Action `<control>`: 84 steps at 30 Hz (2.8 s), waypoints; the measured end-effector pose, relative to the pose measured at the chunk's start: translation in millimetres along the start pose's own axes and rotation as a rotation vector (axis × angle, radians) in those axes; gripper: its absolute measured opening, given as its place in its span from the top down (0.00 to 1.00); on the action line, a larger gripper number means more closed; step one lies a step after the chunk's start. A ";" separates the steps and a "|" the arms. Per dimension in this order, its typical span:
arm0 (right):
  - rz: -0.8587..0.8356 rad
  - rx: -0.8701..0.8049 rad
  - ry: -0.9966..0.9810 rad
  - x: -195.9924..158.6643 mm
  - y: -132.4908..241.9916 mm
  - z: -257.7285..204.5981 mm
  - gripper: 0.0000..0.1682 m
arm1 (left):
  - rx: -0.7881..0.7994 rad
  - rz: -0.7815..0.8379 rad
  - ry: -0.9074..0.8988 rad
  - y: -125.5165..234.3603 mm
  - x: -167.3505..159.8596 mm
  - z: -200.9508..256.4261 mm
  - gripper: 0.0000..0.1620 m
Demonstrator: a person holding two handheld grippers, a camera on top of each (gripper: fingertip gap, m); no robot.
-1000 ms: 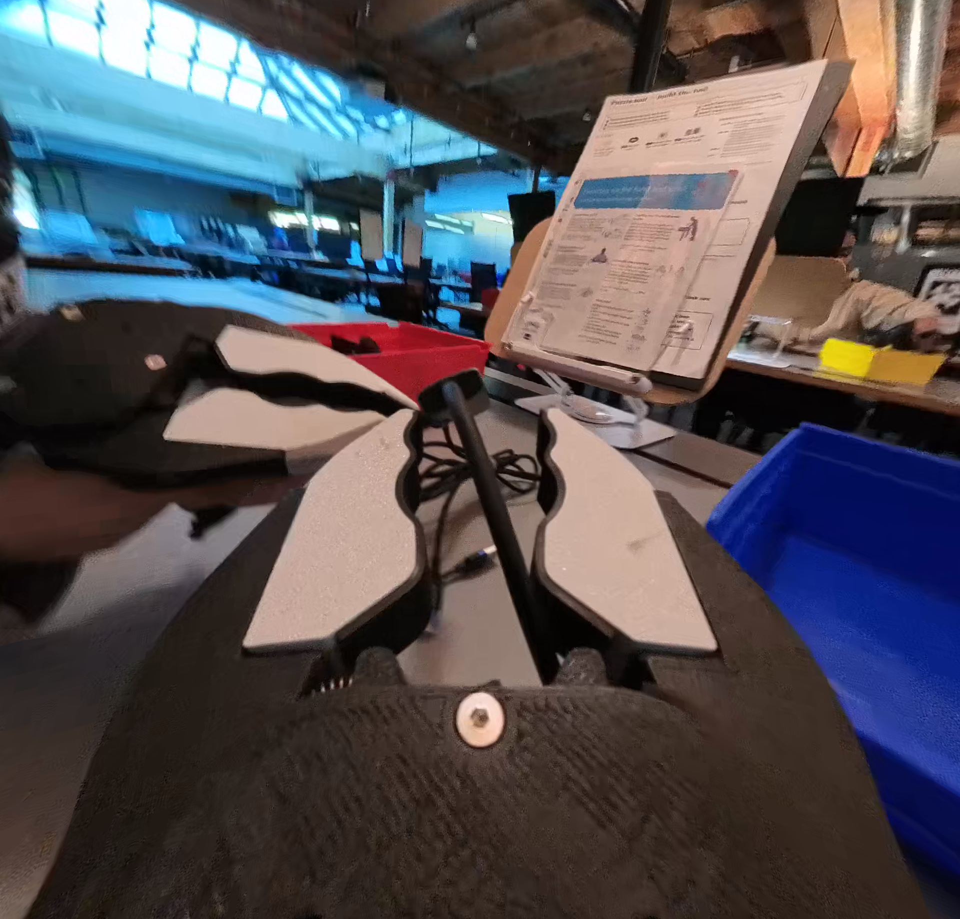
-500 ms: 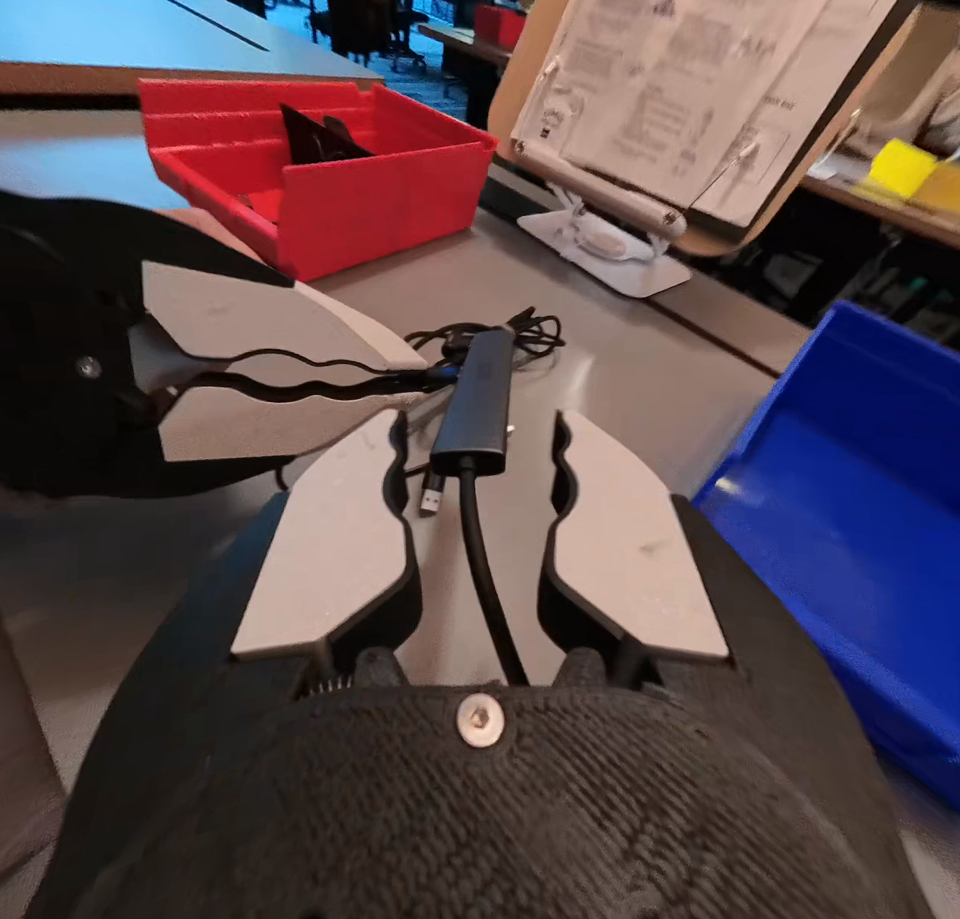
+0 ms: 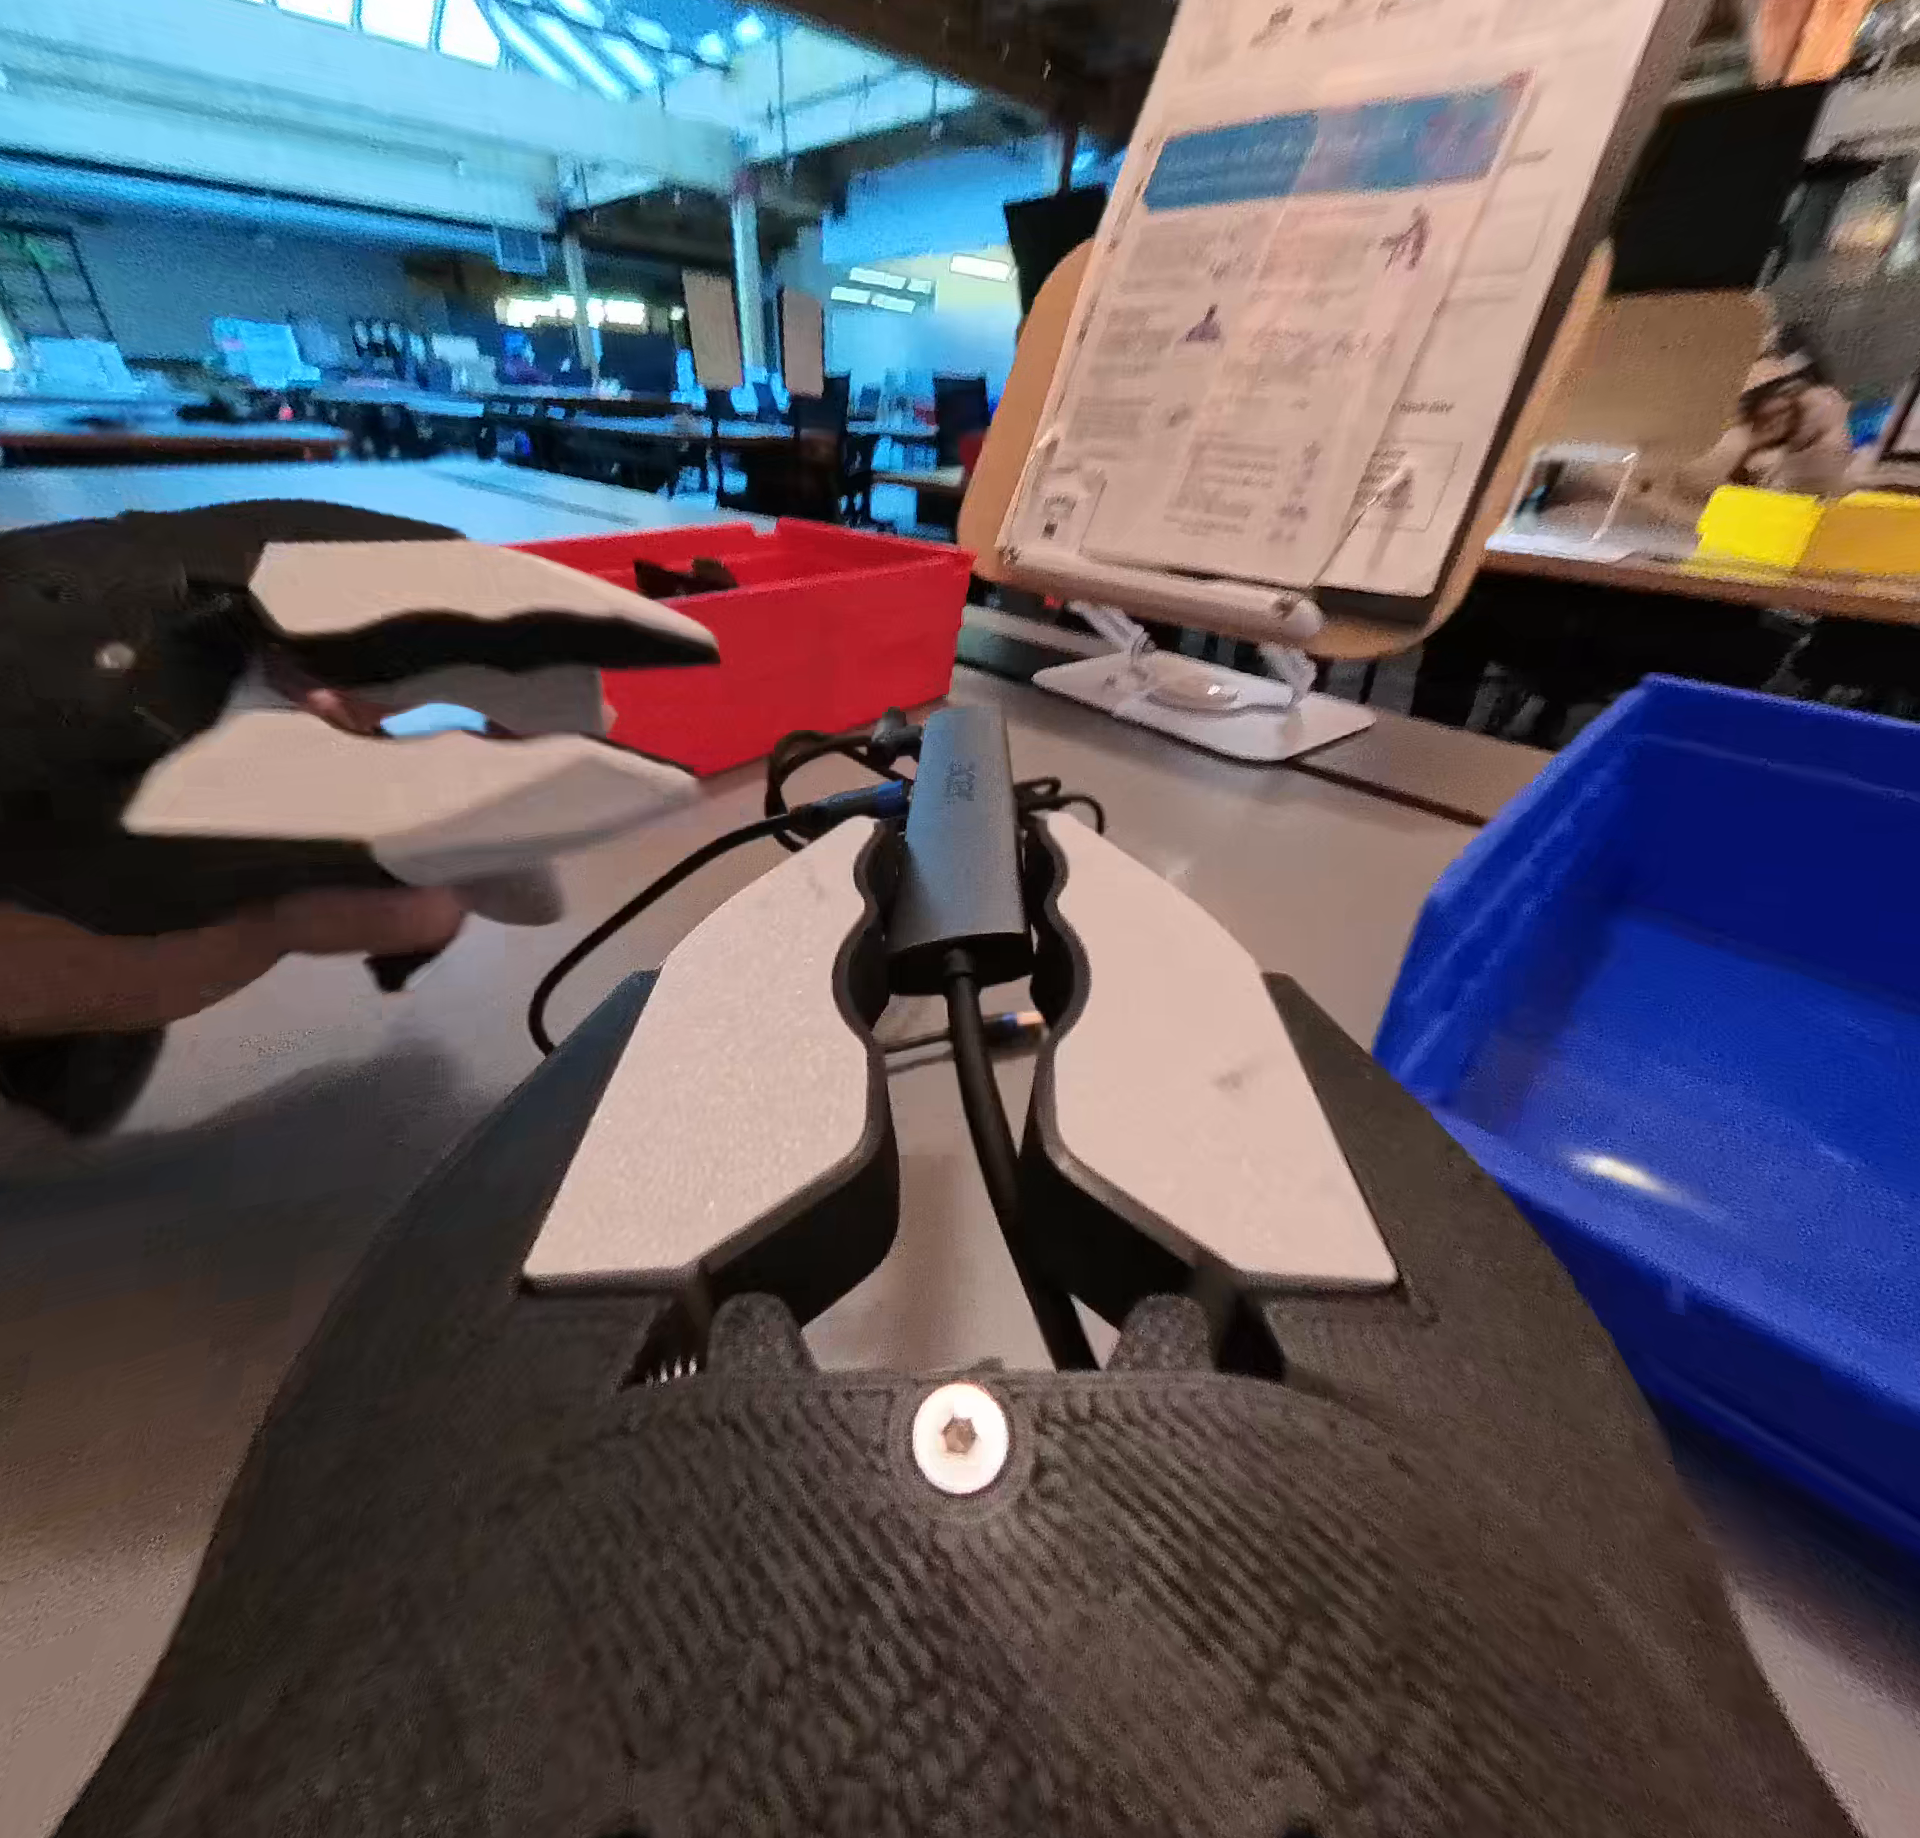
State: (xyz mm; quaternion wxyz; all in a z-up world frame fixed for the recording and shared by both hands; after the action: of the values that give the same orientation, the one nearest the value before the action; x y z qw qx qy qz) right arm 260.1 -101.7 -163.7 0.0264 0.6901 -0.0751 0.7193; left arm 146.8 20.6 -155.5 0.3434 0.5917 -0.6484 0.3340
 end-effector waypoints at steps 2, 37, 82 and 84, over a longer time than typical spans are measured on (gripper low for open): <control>0.062 -0.039 0.025 10.1 9.0 5.9 0.86 | -0.012 0.051 0.204 10.9 -1.5 -23.7 0.77; -0.019 -0.506 -0.296 62.1 -40.0 207.5 0.86 | 0.109 0.222 0.309 90.5 -77.1 -86.3 0.84; -0.766 -0.615 0.044 43.4 2.1 213.4 0.50 | 0.233 0.082 0.426 105.7 -70.6 -126.6 0.85; -0.678 -0.584 0.050 49.2 14.6 193.5 0.48 | 0.233 0.040 0.441 113.1 -64.4 -151.6 0.85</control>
State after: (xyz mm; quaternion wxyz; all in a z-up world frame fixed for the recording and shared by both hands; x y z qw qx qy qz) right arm 447.1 -147.3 -108.7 0.4562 0.6217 -0.0441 0.6351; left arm 45.7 191.1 -130.6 0.3992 0.5271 -0.5265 0.5344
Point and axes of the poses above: each gripper's, where its closed fingertips meet, y back along the fingers, x out of its top, z = x × y across the jaws, the point moved 8 cm from there along y, back along the fingers, and after that the axes turned 1 degree about z, right-handed, at the moved point
